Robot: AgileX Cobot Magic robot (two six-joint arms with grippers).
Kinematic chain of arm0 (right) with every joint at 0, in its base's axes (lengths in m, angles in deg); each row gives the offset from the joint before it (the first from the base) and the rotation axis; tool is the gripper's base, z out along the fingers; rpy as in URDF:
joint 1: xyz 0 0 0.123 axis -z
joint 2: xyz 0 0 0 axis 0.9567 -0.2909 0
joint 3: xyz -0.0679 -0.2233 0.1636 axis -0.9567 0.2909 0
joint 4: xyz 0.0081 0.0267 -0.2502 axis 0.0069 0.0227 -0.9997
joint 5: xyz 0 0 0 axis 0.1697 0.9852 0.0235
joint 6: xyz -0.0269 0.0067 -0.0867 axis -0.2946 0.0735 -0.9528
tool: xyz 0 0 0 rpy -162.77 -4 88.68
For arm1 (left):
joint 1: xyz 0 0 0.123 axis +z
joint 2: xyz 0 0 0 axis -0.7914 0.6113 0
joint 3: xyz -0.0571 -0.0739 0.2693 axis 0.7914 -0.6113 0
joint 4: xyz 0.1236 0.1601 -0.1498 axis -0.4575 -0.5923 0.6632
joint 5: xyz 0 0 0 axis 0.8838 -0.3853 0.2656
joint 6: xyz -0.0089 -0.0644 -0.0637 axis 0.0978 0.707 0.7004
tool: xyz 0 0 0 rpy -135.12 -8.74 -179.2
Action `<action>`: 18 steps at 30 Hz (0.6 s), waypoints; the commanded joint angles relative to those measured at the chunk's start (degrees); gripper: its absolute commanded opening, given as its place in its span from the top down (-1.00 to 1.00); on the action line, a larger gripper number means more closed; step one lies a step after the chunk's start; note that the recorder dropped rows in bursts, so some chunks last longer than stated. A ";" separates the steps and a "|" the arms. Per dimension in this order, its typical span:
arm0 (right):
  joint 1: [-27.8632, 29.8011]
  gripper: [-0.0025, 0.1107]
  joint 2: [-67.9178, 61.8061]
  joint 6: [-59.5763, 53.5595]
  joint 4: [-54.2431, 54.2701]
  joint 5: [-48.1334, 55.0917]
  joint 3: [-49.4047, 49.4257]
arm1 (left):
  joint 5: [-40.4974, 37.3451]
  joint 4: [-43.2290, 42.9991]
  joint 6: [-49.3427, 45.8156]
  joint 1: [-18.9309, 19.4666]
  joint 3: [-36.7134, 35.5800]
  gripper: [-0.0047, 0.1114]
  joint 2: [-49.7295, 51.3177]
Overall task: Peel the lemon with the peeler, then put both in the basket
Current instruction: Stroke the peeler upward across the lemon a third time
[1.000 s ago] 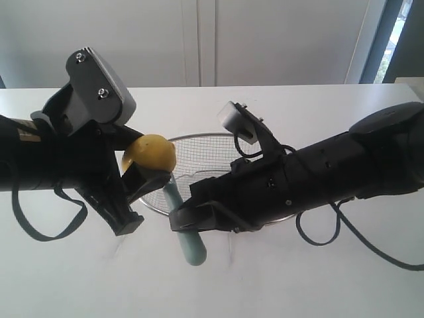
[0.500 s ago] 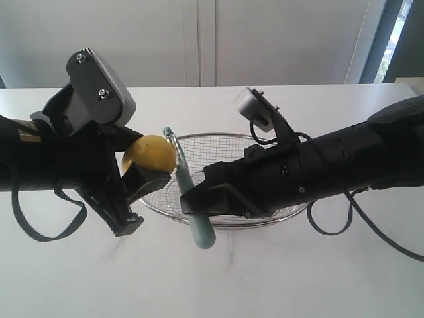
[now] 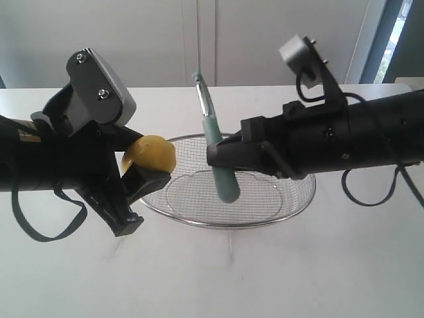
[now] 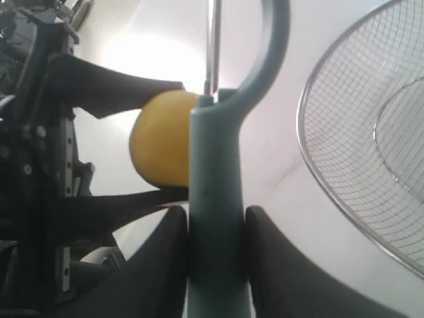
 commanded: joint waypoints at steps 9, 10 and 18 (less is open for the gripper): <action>4.31 0.96 5.54 20.46 -26.24 -18.14 -0.07 | 0.14 0.35 0.23 -0.35 -0.21 0.92 -0.36; 4.31 0.96 4.62 20.46 -26.39 -18.04 -0.07 | 0.14 0.35 0.23 -0.35 -0.21 0.92 -0.36; 4.02 0.96 -6.56 19.54 -24.06 -15.37 -0.46 | 0.14 0.35 0.23 -0.35 -0.21 0.92 -0.36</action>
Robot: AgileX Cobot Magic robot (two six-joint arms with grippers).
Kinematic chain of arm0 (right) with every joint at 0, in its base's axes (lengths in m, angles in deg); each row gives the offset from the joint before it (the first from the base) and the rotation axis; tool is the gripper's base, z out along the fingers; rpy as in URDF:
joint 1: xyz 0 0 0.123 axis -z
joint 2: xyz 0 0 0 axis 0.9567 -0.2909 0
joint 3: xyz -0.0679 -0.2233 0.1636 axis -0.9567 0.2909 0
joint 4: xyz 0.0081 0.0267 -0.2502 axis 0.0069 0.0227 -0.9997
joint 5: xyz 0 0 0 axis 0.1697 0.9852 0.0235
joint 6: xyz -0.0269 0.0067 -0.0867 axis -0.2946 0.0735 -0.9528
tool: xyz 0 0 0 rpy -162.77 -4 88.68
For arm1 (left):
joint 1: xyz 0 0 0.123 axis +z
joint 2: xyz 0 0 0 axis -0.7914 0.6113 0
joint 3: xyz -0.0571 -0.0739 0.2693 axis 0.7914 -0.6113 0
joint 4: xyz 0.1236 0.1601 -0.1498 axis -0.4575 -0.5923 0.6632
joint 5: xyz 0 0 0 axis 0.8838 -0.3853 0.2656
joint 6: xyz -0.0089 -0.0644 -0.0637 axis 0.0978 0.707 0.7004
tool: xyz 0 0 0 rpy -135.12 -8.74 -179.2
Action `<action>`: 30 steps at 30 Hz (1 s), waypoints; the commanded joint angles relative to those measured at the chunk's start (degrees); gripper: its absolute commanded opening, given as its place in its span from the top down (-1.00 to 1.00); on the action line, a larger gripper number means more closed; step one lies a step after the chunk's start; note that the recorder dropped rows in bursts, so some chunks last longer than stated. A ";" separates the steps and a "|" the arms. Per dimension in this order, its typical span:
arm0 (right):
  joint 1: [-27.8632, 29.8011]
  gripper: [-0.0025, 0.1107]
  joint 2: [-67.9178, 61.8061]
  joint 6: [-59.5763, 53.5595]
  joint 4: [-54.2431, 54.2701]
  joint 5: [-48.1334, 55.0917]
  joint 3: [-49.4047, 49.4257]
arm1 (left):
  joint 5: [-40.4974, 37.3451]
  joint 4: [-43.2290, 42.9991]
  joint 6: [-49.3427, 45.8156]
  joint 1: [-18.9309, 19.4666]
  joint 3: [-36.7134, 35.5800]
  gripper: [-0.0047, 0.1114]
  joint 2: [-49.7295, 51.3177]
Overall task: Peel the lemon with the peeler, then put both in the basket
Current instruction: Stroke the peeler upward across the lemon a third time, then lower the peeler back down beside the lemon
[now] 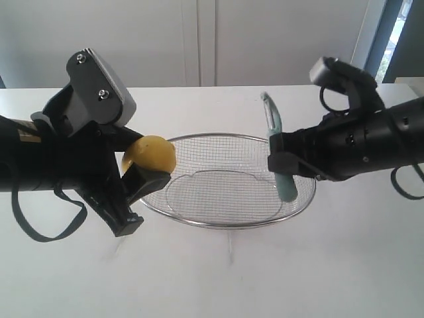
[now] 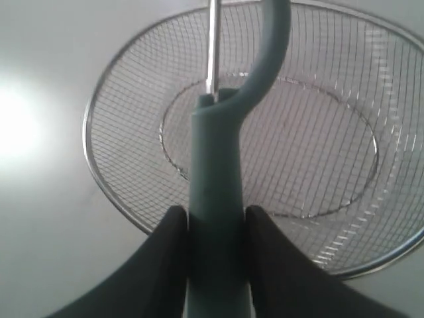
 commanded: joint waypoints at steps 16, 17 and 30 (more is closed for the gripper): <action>-7.98 0.96 -9.33 -13.30 11.90 11.93 -2.13 | 0.14 0.35 0.23 -0.35 -0.21 0.92 -0.36; -8.38 0.96 -9.33 -13.30 11.90 11.93 -2.13 | 0.14 0.35 0.23 -0.35 -0.21 0.92 -0.36; -13.22 0.96 -9.33 -13.54 12.96 12.36 -2.13 | 0.14 0.35 0.23 -0.35 -0.21 0.92 -0.36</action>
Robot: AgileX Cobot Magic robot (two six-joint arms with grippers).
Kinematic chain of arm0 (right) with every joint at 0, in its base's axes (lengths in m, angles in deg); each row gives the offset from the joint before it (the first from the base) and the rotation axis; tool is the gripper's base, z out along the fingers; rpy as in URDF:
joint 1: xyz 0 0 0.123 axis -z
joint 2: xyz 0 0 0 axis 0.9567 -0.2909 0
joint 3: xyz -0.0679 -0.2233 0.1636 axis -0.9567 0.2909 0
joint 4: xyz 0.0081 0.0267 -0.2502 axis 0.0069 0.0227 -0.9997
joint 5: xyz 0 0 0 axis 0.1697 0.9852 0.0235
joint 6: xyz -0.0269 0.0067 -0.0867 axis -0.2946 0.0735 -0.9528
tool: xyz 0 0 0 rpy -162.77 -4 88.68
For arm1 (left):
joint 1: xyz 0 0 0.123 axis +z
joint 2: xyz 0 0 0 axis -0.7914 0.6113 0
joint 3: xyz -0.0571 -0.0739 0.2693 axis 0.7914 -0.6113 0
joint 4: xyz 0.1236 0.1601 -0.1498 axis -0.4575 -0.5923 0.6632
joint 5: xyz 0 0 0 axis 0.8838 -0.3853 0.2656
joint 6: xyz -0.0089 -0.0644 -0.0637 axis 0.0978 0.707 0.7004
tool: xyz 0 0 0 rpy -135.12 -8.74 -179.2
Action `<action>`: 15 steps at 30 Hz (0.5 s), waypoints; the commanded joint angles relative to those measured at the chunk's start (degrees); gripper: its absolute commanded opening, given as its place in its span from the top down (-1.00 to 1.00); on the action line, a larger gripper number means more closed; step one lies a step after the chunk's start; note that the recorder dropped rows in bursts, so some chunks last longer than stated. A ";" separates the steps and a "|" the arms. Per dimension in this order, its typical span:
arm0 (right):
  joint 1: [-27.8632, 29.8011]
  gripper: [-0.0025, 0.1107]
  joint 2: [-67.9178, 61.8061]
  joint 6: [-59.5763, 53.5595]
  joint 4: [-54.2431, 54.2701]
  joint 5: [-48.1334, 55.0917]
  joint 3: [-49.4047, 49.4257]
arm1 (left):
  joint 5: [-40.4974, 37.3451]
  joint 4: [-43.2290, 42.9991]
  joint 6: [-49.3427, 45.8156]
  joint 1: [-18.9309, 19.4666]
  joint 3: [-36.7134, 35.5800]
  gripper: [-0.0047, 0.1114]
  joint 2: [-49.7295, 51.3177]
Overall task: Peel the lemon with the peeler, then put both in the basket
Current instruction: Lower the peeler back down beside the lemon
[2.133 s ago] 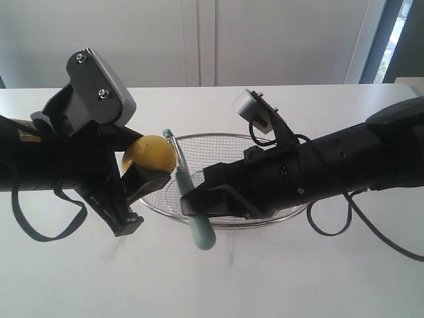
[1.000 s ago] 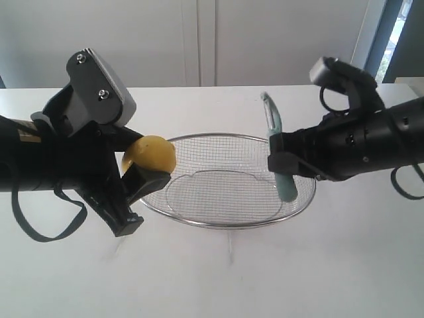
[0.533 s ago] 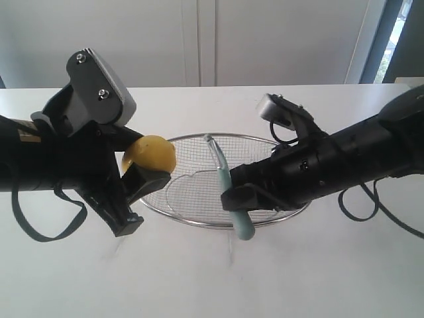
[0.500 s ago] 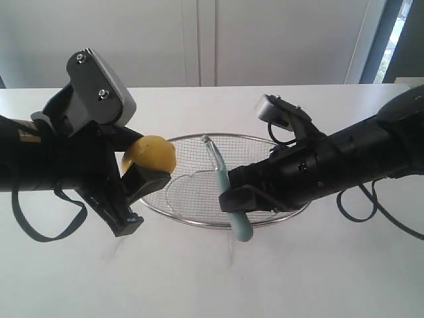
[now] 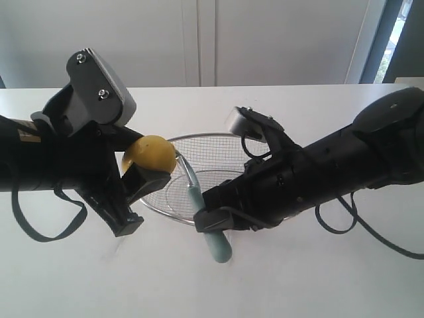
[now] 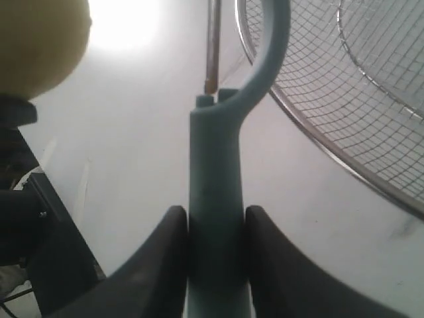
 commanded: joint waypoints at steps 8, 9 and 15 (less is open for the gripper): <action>-4.57 0.96 0.05 -1.25 3.08 1.86 -0.60 | 0.14 0.35 0.23 -0.35 -0.21 0.92 -0.36; -4.57 0.96 0.05 -1.25 3.18 2.83 -1.04 | 0.14 0.35 0.23 -0.35 -0.21 0.92 -0.36; -4.46 0.96 0.05 -1.11 3.18 4.21 -2.10 | 0.14 0.35 0.23 -0.35 -0.21 0.92 -0.36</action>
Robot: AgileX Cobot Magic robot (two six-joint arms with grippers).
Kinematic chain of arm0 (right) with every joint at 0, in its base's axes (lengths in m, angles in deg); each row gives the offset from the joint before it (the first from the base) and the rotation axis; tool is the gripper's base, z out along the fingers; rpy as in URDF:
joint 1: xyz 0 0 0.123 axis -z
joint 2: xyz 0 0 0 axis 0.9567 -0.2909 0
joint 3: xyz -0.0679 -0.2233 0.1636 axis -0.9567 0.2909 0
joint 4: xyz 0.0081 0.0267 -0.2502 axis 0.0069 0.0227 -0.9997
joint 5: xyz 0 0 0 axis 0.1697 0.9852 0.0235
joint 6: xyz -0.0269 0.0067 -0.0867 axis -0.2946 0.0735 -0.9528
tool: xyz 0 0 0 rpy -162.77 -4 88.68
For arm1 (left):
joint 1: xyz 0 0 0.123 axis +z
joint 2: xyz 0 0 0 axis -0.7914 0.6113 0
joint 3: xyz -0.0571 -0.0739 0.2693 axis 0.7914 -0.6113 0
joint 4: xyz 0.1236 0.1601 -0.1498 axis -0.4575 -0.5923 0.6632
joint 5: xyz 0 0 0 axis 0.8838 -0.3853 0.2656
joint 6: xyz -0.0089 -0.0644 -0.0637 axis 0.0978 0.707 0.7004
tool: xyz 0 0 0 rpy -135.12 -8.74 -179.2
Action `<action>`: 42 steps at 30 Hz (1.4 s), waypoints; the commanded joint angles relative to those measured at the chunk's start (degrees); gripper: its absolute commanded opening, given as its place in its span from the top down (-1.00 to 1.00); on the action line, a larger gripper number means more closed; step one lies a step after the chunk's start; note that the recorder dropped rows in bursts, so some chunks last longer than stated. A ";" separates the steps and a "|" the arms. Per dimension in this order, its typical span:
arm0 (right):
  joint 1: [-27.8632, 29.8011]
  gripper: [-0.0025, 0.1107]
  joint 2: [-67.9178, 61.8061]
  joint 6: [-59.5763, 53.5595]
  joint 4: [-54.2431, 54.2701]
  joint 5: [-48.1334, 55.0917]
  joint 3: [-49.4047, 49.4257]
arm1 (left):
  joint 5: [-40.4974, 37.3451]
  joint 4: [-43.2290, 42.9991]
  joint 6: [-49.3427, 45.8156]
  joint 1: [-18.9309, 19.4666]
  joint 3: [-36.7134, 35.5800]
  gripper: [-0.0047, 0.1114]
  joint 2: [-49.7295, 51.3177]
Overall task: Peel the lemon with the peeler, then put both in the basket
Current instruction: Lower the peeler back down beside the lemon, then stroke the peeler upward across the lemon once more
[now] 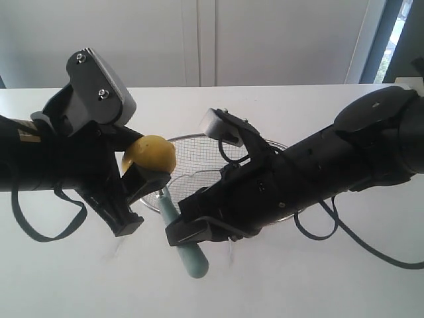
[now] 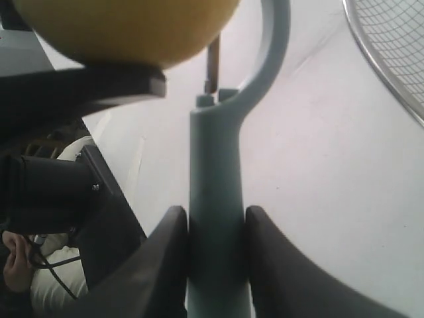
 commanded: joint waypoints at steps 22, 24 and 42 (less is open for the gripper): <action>1.69 0.96 0.57 -0.68 0.16 -0.77 -0.44 | 0.14 0.35 0.23 -0.35 -0.21 0.92 -0.36; 2.05 0.96 0.57 -0.68 0.16 -0.28 -0.44 | 0.14 0.35 0.23 -0.35 -0.21 0.92 -0.36; 2.77 0.96 0.68 -0.32 0.13 1.47 -1.56 | 0.14 0.35 0.23 -0.35 -0.21 0.92 -0.36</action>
